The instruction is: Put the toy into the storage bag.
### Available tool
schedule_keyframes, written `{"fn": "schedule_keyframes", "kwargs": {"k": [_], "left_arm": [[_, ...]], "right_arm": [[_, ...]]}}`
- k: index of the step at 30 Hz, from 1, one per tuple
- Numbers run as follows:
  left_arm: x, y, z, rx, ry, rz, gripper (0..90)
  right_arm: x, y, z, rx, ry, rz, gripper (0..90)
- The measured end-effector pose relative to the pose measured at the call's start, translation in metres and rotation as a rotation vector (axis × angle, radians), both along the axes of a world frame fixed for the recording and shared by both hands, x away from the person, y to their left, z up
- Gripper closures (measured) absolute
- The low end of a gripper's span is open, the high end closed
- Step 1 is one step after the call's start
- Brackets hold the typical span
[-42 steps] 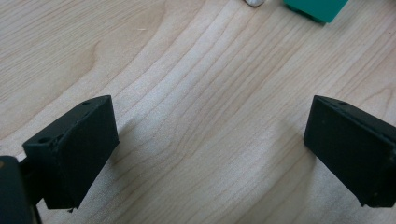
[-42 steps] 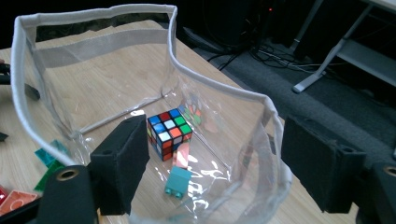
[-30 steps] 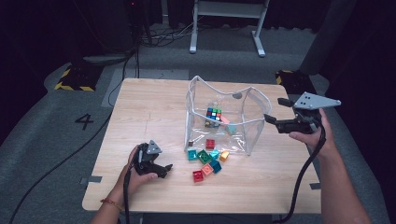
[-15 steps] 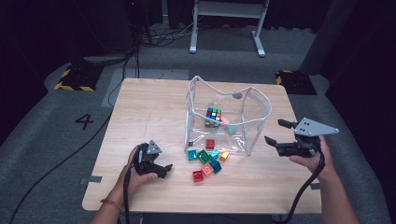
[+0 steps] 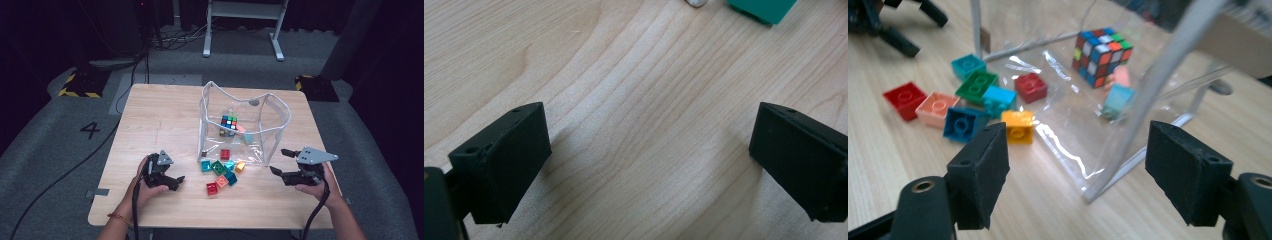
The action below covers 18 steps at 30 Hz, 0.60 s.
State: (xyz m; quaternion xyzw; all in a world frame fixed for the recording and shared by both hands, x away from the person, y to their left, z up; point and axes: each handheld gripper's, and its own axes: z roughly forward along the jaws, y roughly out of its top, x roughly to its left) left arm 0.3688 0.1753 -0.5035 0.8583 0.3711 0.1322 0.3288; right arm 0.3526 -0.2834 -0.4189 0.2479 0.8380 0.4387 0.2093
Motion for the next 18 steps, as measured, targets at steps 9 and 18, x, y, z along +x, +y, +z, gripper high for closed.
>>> {"fn": "schedule_keyframes", "kwargs": {"k": [9,18], "left_arm": [[0.000,0.000,0.000,-0.001,0.000,0.001,3.1],[0.000,0.000,0.000,-0.001,0.001,0.001,3.1]], "right_arm": [[0.007,0.038,-0.040,-0.065,0.092,0.101,36.2],[0.027,0.072,-0.055,-0.092,0.100,0.115,44.3]]}}
